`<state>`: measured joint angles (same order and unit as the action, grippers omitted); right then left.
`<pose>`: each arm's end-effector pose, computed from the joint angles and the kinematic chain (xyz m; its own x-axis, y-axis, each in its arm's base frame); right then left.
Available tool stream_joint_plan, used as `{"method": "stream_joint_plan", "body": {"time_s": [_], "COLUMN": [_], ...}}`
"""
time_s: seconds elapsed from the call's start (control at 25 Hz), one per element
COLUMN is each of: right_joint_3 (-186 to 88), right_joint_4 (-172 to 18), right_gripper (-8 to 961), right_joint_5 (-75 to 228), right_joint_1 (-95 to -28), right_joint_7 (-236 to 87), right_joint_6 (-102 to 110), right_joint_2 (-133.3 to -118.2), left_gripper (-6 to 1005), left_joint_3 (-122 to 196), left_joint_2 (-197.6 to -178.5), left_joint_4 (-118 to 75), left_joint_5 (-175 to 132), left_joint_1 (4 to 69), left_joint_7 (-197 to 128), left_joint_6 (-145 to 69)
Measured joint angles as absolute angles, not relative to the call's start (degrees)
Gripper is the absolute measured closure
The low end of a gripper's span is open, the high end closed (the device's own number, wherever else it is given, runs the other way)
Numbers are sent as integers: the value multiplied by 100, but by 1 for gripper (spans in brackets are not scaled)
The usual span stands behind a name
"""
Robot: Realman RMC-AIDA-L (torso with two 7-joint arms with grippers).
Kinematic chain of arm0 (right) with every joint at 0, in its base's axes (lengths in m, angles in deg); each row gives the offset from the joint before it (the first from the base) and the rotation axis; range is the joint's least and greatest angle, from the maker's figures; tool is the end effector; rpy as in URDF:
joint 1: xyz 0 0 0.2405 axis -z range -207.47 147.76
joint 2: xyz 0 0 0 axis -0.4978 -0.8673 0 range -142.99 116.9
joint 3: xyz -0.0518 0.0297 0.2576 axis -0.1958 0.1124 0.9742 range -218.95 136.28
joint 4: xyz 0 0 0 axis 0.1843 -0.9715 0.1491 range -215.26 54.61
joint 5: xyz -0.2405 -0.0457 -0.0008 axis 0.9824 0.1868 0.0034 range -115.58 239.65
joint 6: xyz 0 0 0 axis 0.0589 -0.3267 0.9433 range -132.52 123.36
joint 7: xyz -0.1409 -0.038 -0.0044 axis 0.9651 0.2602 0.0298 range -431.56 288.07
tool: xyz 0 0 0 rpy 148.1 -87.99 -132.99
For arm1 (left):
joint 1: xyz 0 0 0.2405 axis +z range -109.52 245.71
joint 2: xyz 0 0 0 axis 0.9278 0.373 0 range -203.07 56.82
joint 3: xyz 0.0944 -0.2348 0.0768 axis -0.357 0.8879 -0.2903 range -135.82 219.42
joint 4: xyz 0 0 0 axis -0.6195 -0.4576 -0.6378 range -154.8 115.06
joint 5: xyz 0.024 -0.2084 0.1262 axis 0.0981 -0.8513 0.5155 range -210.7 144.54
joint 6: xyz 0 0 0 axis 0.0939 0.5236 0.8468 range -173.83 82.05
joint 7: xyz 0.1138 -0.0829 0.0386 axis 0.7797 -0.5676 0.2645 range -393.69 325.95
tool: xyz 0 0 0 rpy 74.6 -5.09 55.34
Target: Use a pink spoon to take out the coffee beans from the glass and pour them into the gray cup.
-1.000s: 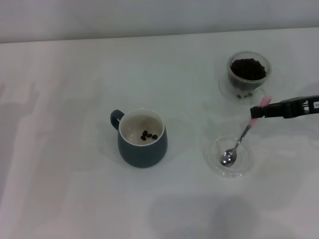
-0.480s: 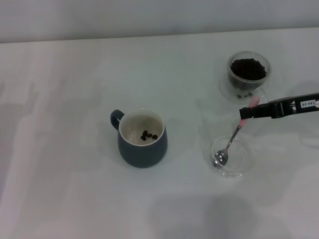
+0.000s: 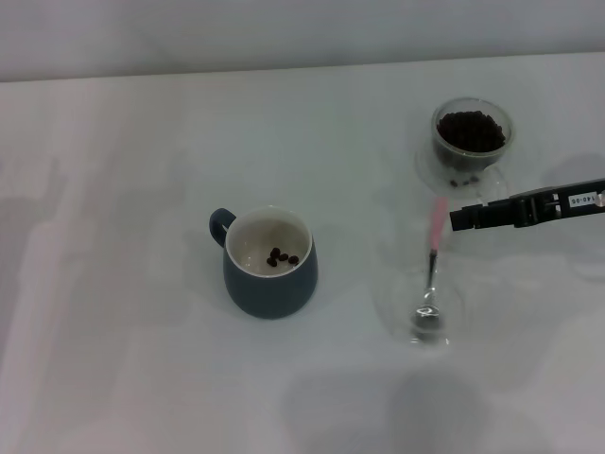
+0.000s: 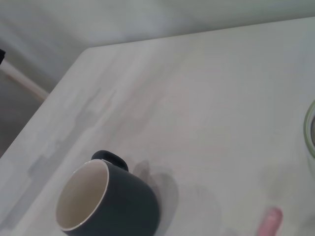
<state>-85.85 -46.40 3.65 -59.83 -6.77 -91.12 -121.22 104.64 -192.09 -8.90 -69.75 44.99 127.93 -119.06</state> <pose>0.3459 0.3649 0.0494 0.4594 -0.8261 -0.3264 -0.8802 -0.4727 -0.0426 -0.3495 0.3499 -0.0146 0.5564 -0.1664 0.8141 0.8035 -0.1417 -0.5782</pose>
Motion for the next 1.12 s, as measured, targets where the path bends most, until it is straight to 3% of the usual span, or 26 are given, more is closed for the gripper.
{"method": "stream_joint_plan", "body": {"time_s": [0.08, 0.56, 0.68, 0.88, 1.12], "right_joint_3": [-8563, -7319, -6758, -6586, -6575], "right_joint_4": [-4629, -4590, -4602, -4662, -6374], "right_gripper": [629, 237, 218, 158, 104], "right_joint_5": [366, -57, -727, -1749, -3750], "right_joint_1": [-5976, -5863, -5689, -5341, -5237], "right_joint_7": [-674, 409, 1337, 2799, 5985], "right_joint_6": [-9063, -9379, -9411, -8216, -7659], "right_joint_2": [-12131, -12110, -12283, -12769, -12834], "left_gripper": [181, 180, 180, 180, 181], "left_joint_3": [10465, 10463, 10464, 10465, 10494], "left_joint_2": [-19210, -19223, -19223, -19232, -19231], "left_joint_4": [-919, -970, -978, -978, -985], "left_joint_5": [-6975, -6973, -6973, -6977, -7007], "left_joint_1": [4499, 4498, 4498, 4507, 4534], "left_joint_7": [12793, 12793, 12793, 12793, 12794], "left_joint_6": [-11925, -11946, -11930, -11903, -11878]}}
